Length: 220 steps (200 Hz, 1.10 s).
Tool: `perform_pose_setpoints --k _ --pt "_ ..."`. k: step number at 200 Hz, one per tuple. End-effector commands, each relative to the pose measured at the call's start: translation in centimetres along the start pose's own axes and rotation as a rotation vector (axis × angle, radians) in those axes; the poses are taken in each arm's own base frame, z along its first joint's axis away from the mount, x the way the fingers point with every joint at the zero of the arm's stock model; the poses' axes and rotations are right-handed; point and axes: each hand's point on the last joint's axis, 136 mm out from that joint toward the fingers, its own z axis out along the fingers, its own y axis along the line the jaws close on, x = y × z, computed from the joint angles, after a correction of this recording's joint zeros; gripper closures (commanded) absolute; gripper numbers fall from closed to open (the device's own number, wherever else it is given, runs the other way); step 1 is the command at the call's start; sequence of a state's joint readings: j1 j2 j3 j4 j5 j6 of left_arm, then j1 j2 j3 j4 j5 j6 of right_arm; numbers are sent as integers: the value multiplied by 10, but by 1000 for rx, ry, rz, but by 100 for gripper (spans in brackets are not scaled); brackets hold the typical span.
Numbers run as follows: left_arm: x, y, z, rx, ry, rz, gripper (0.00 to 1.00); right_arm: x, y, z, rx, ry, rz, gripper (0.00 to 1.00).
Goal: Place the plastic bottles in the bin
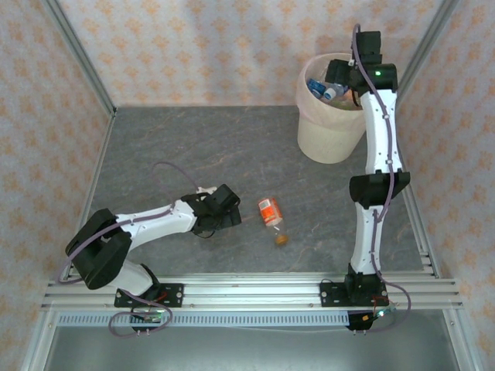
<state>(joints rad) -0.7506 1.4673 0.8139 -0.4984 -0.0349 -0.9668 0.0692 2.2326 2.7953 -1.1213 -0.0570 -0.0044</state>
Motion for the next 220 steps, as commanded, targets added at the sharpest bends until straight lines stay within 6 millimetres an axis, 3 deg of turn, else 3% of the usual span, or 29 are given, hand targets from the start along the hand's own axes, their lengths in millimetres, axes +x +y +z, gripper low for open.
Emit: perform_pose_setpoints --k 1,51,75,91,111,137,165,186,199,220 --pt "-8 5 -3 -2 -54 -14 0 -24 -2 -63 -23 -91 -1 10" --pt "-9 -11 1 73 -56 5 0 -17 -2 -111 9 -114 -39 5" --pt "-13 -20 -2 117 -74 30 0 5 7 -121 -20 -100 -53 4" --pt "-17 -22 -4 134 -98 41 0 34 27 -119 -134 -83 -68 3" --pt "-23 -21 -9 136 -130 52 0 87 53 -117 -306 -29 -111 1" --pt "-27 -17 -14 121 -159 58 0 164 51 -89 -346 114 -44 0" --pt "-28 -10 -14 100 -172 51 0 266 51 -52 -343 345 1 1" --pt "-27 -8 -12 96 -171 40 0 305 38 -25 -276 375 -43 1" --pt "-27 -10 -12 102 -167 41 0 315 31 -11 -237 380 -76 1" --pt "-26 -9 -11 95 -158 44 0 330 36 -3 -267 434 -102 0"
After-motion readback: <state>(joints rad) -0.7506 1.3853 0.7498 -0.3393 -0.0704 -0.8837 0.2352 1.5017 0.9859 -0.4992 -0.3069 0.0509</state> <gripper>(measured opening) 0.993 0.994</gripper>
